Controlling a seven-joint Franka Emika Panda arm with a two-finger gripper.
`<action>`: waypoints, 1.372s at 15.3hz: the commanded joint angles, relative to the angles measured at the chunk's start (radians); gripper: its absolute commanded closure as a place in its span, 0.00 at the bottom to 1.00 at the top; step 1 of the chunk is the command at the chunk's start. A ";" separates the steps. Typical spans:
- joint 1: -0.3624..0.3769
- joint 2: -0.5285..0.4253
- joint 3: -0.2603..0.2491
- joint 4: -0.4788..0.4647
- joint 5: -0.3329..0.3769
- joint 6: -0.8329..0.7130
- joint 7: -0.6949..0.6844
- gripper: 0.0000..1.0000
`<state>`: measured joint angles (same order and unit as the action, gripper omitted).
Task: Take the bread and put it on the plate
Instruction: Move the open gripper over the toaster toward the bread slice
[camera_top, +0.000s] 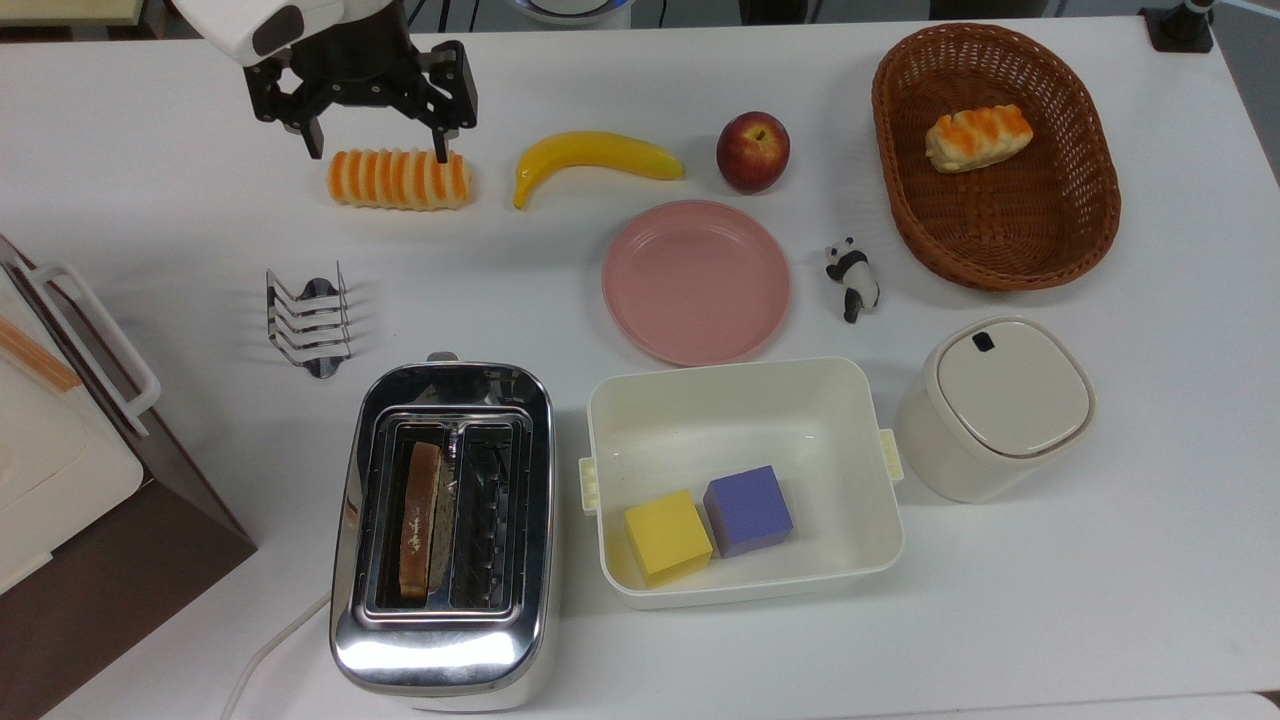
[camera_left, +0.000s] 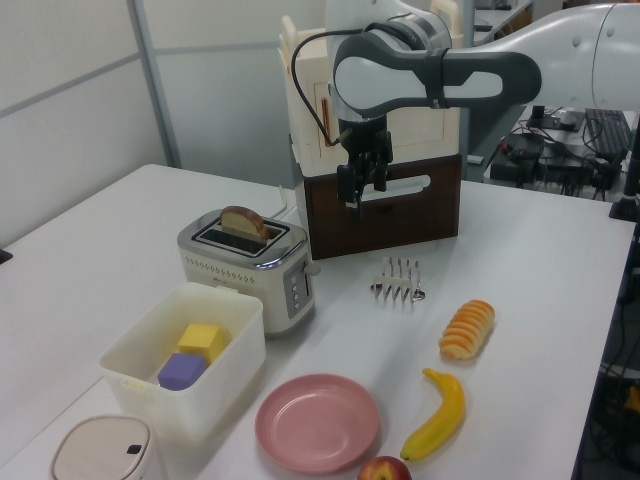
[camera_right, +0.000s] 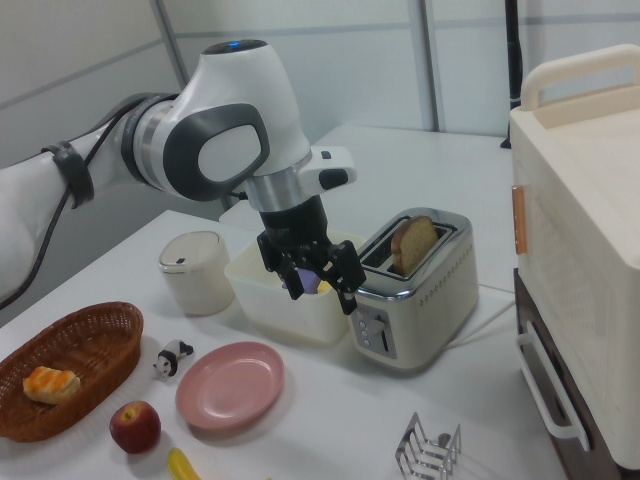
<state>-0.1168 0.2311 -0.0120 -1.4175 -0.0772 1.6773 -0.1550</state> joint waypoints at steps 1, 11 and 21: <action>0.009 -0.009 0.003 -0.011 -0.001 -0.014 0.023 0.00; 0.025 0.056 0.006 -0.028 0.062 0.340 0.103 0.00; 0.074 0.175 0.006 -0.026 0.074 0.726 0.236 0.00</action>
<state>-0.0652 0.3963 0.0011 -1.4267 -0.0168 2.3083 0.0336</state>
